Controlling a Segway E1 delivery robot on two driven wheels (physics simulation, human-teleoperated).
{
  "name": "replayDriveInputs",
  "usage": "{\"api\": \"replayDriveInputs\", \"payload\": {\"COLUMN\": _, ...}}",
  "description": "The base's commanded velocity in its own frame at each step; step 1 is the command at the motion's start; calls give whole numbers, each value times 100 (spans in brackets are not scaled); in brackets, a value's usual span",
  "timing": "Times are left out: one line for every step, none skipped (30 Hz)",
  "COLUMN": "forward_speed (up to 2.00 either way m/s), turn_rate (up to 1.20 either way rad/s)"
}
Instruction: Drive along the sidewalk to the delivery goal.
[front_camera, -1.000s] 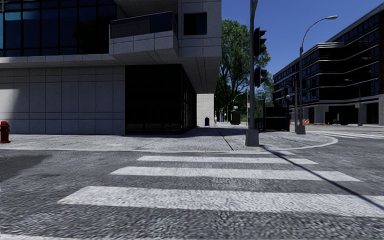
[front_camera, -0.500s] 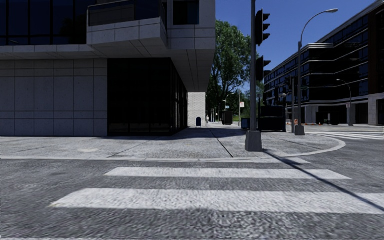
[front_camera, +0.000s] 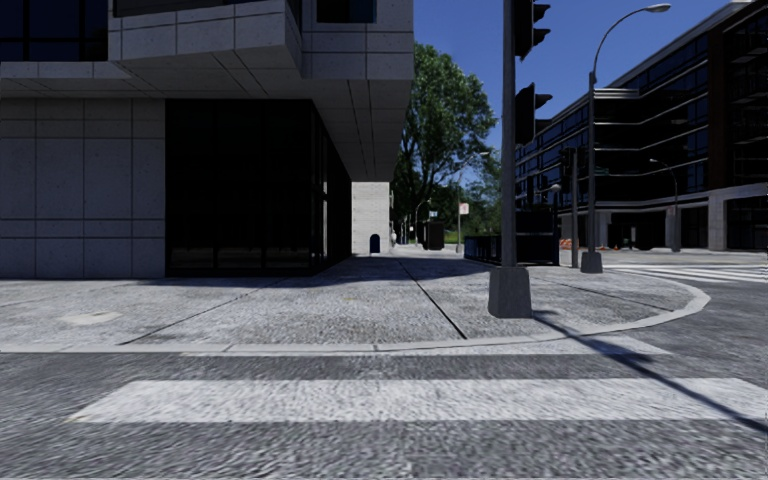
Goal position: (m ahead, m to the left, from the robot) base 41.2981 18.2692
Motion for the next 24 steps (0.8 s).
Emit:
{"api": "replayDriveInputs", "payload": {"forward_speed": 200, "turn_rate": -29}}
{"api": "replayDriveInputs", "payload": {"forward_speed": 200, "turn_rate": -29}}
{"api": "replayDriveInputs", "payload": {"forward_speed": 200, "turn_rate": -29}}
{"api": "replayDriveInputs", "payload": {"forward_speed": 200, "turn_rate": -29}}
{"api": "replayDriveInputs", "payload": {"forward_speed": 200, "turn_rate": -29}}
{"api": "replayDriveInputs", "payload": {"forward_speed": 200, "turn_rate": -29}}
{"api": "replayDriveInputs", "payload": {"forward_speed": 200, "turn_rate": -29}}
{"api": "replayDriveInputs", "payload": {"forward_speed": 200, "turn_rate": -29}}
{"api": "replayDriveInputs", "payload": {"forward_speed": 200, "turn_rate": 0}}
{"api": "replayDriveInputs", "payload": {"forward_speed": 200, "turn_rate": 0}}
{"api": "replayDriveInputs", "payload": {"forward_speed": 200, "turn_rate": 0}}
{"api": "replayDriveInputs", "payload": {"forward_speed": 200, "turn_rate": 0}}
{"api": "replayDriveInputs", "payload": {"forward_speed": 200, "turn_rate": 0}}
{"api": "replayDriveInputs", "payload": {"forward_speed": 200, "turn_rate": 0}}
{"api": "replayDriveInputs", "payload": {"forward_speed": 200, "turn_rate": 0}}
{"api": "replayDriveInputs", "payload": {"forward_speed": 200, "turn_rate": 0}}
{"api": "replayDriveInputs", "payload": {"forward_speed": 200, "turn_rate": 0}}
{"api": "replayDriveInputs", "payload": {"forward_speed": 200, "turn_rate": 0}}
{"api": "replayDriveInputs", "payload": {"forward_speed": 200, "turn_rate": 0}}
{"api": "replayDriveInputs", "payload": {"forward_speed": 200, "turn_rate": 0}}
{"api": "replayDriveInputs", "payload": {"forward_speed": 200, "turn_rate": 0}}
{"api": "replayDriveInputs", "payload": {"forward_speed": 200, "turn_rate": 0}}
{"api": "replayDriveInputs", "payload": {"forward_speed": 200, "turn_rate": 0}}
{"api": "replayDriveInputs", "payload": {"forward_speed": 200, "turn_rate": 0}}
